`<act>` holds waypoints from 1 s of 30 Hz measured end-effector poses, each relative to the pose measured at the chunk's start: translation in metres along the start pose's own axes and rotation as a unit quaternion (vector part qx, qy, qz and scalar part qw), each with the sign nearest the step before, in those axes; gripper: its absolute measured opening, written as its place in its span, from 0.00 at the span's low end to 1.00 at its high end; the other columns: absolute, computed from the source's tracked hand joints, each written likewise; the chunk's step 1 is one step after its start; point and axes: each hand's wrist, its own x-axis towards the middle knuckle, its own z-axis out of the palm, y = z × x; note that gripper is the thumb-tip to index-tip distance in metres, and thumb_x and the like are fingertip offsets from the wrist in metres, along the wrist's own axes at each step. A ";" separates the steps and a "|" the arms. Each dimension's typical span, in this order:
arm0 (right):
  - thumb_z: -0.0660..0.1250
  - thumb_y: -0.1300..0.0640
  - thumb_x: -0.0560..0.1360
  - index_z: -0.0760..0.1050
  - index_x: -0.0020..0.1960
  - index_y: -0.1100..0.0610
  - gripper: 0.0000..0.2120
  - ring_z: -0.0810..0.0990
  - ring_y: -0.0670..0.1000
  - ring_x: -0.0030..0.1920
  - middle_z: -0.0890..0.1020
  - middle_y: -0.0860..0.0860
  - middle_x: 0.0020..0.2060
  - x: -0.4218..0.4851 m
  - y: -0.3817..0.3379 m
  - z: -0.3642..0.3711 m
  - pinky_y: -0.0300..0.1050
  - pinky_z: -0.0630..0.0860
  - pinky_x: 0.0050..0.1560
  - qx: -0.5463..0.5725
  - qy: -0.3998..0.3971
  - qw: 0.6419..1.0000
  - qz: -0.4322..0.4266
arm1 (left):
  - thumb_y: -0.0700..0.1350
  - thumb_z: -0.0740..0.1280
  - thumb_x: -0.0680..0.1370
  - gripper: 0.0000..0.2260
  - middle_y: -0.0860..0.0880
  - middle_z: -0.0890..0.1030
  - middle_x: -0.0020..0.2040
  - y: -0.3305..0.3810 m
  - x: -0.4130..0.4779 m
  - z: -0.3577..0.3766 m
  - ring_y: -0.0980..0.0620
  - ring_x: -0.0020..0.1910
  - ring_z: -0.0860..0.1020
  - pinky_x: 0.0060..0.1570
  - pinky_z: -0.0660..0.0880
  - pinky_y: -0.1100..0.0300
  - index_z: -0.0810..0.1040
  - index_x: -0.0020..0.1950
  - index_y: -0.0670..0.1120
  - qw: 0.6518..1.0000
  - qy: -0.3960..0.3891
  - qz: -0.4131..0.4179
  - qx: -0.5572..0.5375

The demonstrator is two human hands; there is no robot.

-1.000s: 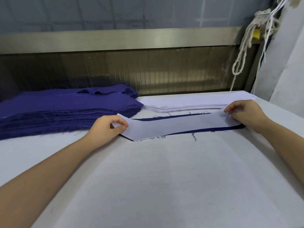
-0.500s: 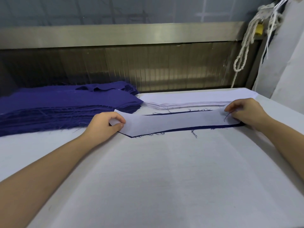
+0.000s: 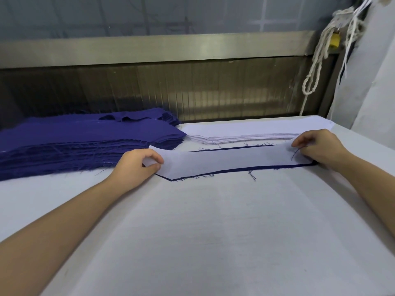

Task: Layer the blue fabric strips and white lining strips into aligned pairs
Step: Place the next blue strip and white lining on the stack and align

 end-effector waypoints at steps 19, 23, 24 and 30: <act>0.66 0.62 0.71 0.80 0.40 0.55 0.05 0.75 0.55 0.43 0.80 0.53 0.38 -0.001 0.001 -0.003 0.44 0.69 0.44 -0.078 -0.022 0.996 0.029 | 0.41 0.72 0.71 0.12 0.53 0.71 0.53 -0.003 0.001 0.000 0.52 0.46 0.72 0.45 0.66 0.61 0.79 0.54 0.49 0.995 0.062 -0.032 0.065; 0.65 0.62 0.70 0.79 0.37 0.53 0.07 0.74 0.58 0.44 0.80 0.56 0.38 -0.005 -0.004 -0.005 0.47 0.74 0.45 -0.108 0.012 0.993 0.040 | 0.42 0.72 0.72 0.11 0.52 0.72 0.53 -0.004 0.002 0.001 0.49 0.53 0.71 0.50 0.69 0.58 0.80 0.54 0.48 0.993 0.064 -0.037 0.096; 0.65 0.62 0.70 0.79 0.37 0.53 0.07 0.75 0.60 0.45 0.80 0.56 0.39 -0.005 -0.007 -0.005 0.49 0.75 0.46 -0.117 0.015 0.992 0.040 | 0.42 0.72 0.72 0.10 0.52 0.72 0.53 -0.005 0.002 0.001 0.48 0.54 0.70 0.50 0.69 0.58 0.81 0.53 0.48 0.992 0.066 -0.035 0.107; 0.65 0.59 0.72 0.81 0.42 0.56 0.06 0.75 0.60 0.49 0.81 0.57 0.45 -0.006 -0.022 0.006 0.53 0.76 0.50 -0.143 -0.013 0.990 0.015 | 0.43 0.69 0.74 0.07 0.54 0.72 0.49 -0.003 0.006 0.002 0.49 0.51 0.69 0.50 0.68 0.58 0.83 0.50 0.48 0.987 0.065 -0.021 0.145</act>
